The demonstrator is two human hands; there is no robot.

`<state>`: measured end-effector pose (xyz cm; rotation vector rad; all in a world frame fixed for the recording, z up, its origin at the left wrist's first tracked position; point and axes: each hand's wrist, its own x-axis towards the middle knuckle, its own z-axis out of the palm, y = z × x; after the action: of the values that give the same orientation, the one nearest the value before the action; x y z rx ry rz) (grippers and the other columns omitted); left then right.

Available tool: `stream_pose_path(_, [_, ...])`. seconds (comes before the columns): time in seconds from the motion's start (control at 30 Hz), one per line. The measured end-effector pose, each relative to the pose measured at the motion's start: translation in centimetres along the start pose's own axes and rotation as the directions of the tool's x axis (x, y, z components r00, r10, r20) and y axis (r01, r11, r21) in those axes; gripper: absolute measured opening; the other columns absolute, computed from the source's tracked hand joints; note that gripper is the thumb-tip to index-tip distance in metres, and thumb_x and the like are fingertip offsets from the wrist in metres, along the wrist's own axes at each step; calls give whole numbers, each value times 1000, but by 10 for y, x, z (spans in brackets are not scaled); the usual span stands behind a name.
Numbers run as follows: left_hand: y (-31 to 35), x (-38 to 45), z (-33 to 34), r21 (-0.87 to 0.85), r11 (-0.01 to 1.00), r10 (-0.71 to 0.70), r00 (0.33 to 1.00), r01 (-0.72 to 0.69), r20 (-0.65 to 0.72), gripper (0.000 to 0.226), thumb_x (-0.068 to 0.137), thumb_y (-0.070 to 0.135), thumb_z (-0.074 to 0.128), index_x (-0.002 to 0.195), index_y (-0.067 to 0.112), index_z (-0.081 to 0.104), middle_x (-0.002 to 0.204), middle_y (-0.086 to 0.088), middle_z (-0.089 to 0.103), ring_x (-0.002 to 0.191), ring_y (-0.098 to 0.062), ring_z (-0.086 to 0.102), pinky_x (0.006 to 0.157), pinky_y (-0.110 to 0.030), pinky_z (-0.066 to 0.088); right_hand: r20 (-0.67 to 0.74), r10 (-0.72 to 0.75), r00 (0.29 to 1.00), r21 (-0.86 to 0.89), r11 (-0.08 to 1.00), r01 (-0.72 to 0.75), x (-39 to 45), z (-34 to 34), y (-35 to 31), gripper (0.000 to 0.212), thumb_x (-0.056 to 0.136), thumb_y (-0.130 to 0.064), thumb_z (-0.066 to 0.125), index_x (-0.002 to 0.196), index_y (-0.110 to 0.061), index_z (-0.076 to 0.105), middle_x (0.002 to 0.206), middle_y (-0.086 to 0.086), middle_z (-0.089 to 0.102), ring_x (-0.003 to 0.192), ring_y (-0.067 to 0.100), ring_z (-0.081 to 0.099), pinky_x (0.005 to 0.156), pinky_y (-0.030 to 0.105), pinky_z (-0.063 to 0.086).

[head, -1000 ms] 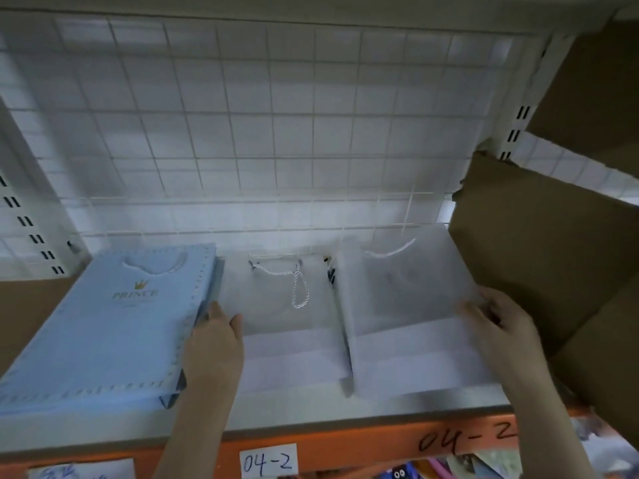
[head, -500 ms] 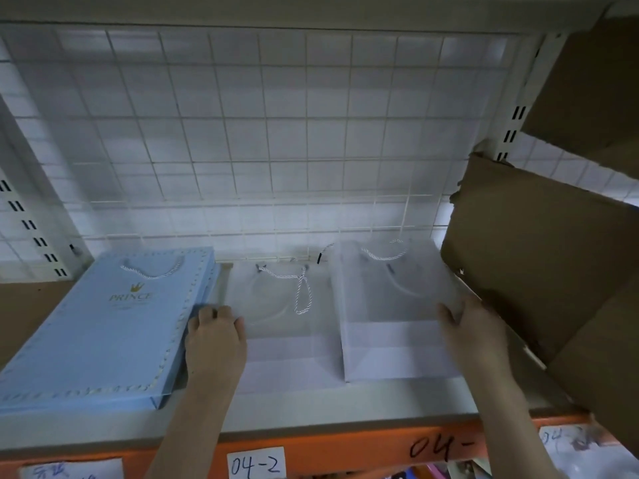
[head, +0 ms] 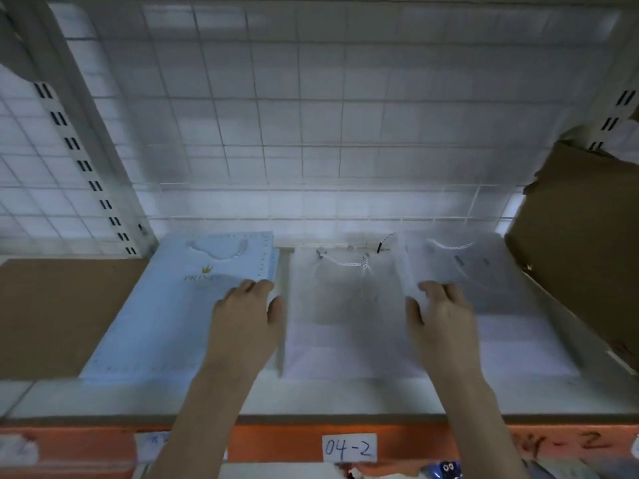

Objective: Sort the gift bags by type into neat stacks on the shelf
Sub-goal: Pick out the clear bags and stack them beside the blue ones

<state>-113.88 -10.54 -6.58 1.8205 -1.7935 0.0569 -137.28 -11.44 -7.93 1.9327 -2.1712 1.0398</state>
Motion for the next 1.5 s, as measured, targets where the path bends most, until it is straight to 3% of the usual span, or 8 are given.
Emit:
stream_pose_path(0.1, [-55, -14, -37, -6, 999, 43, 996, -44, -83, 38, 83, 35, 43, 91, 8, 69, 76, -8, 68, 65, -31, 65, 55, -39, 54, 48, -61, 997, 87, 995, 57, -28, 19, -60, 27, 82, -11, 65, 107, -1, 63, 100, 19, 62, 84, 38, 61, 73, 42, 53])
stream_pose_path(0.2, [-134, -40, -78, -16, 998, -62, 991, 60, -118, 26, 87, 29, 49, 86, 12, 68, 67, -4, 67, 54, -29, 63, 45, -31, 47, 64, -99, 993, 149, 985, 88, -58, 40, -130, 27, 83, -13, 63, 108, -3, 63, 101, 17, 63, 91, 37, 60, 77, 41, 51])
stream_pose_path(0.47, [-339, -102, -196, 10, 941, -327, 919, 338, -221, 18, 84, 11, 60, 101, 11, 66, 75, -13, 68, 64, -36, 62, 56, -37, 49, 130, -238, 962, 318, 929, 187, -135, 96, -340, 30, 89, -21, 56, 115, -8, 59, 110, 12, 59, 104, 29, 56, 82, 32, 44])
stream_pose_path(0.67, [-437, -128, -256, -6, 906, -398, 849, 423, -348, 26, 90, 21, 54, 114, 14, 61, 91, -7, 70, 79, -31, 64, 62, -32, 45, 234, -384, 893, 366, 886, 285, -174, 131, -462, 36, 92, -28, 51, 123, -9, 55, 114, 10, 62, 95, 28, 60, 79, 33, 45])
stream_pose_path(1.0, [-549, -142, -297, 27, 831, -498, 766, 555, -407, 26, 91, 19, 52, 115, 12, 60, 89, -9, 71, 75, -26, 65, 58, -28, 45, 313, -518, 796, 494, 805, 329, -200, 197, -592, 33, 93, -30, 49, 122, -15, 54, 120, 2, 60, 98, 19, 61, 80, 30, 45])
stream_pose_path(1.17, [-616, -134, -319, 20, 748, -601, 690, 663, -404, 27, 93, 22, 50, 118, 15, 57, 87, -4, 68, 68, -21, 59, 57, -31, 48, 267, -564, 781, 537, 760, 365, -202, 233, -663, 30, 91, -24, 53, 118, -12, 57, 116, 6, 60, 109, 21, 56, 88, 31, 42])
stream_pose_path(1.33, [-688, -101, -356, 98, 758, -556, 717, 645, -420, 29, 94, 28, 48, 119, 17, 56, 85, 3, 66, 71, -17, 57, 53, -25, 43, 177, -563, 808, 591, 717, 370, -190, 255, -743, 27, 90, -21, 54, 114, -10, 59, 107, 7, 62, 98, 21, 58, 77, 23, 37])
stream_pose_path(1.5, [-759, -64, -403, 96, 784, -509, 723, 614, -467, 29, 93, 27, 50, 118, 13, 57, 72, 6, 57, 67, -18, 54, 58, -27, 39, 106, -561, 821, 639, 671, 375, -182, 274, -832, 28, 90, -24, 55, 115, -10, 59, 106, 6, 63, 92, 22, 60, 77, 29, 42])
